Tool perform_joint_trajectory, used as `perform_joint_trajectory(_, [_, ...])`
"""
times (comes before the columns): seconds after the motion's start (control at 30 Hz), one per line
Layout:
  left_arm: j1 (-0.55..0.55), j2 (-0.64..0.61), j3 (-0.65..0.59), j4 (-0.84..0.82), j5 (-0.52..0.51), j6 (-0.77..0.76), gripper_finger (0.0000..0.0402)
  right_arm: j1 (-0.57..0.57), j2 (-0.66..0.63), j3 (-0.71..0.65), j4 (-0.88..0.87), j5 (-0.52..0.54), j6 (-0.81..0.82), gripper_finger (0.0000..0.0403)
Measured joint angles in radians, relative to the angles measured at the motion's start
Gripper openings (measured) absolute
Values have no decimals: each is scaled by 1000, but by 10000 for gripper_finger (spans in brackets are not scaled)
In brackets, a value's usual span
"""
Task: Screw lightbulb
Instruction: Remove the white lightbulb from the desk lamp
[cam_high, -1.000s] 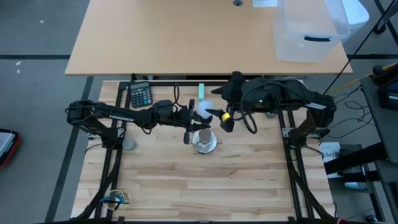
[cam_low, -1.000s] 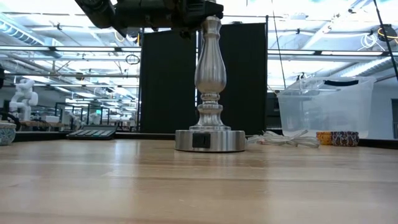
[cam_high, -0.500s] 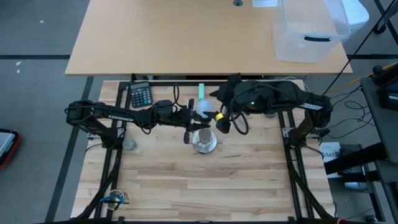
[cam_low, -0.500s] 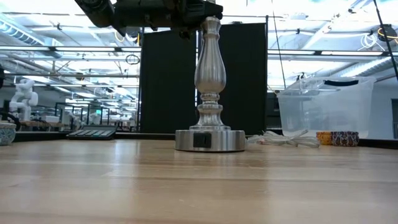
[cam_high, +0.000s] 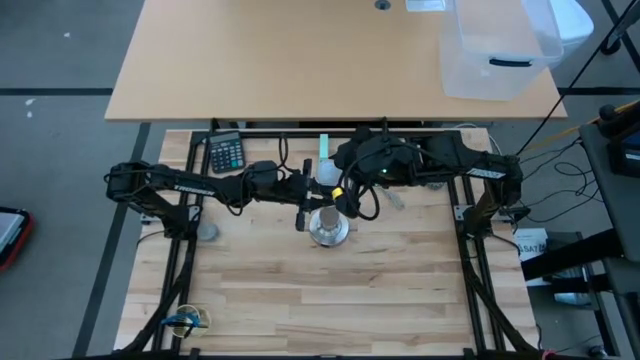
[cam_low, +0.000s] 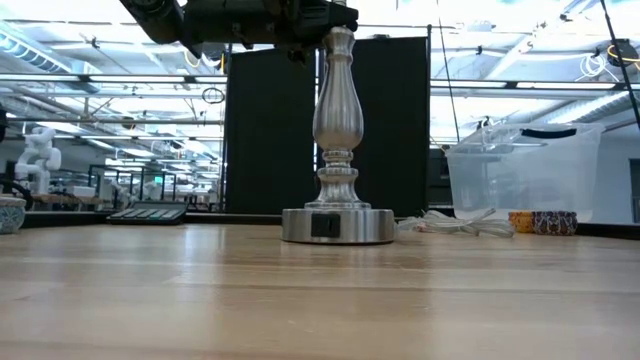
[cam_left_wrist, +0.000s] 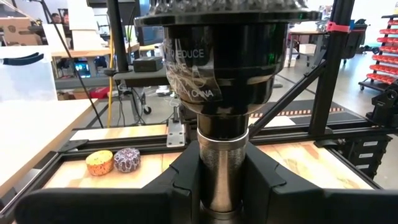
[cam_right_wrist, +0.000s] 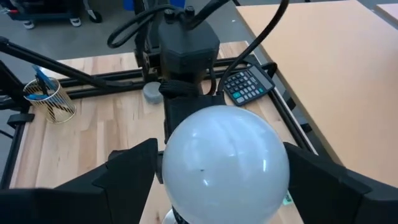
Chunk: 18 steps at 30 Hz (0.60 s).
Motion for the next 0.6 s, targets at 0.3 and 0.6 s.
perform_joint_trajectory(0.3, [0, 0, 0, 0, 5, 4, 74, 0, 0, 0, 2, -19, -6, 271])
perform_joint_trajectory(0.6, [2, 0, 0, 0, 50, 7, 74, 0, -2, 1, -8, -50, -48, 252])
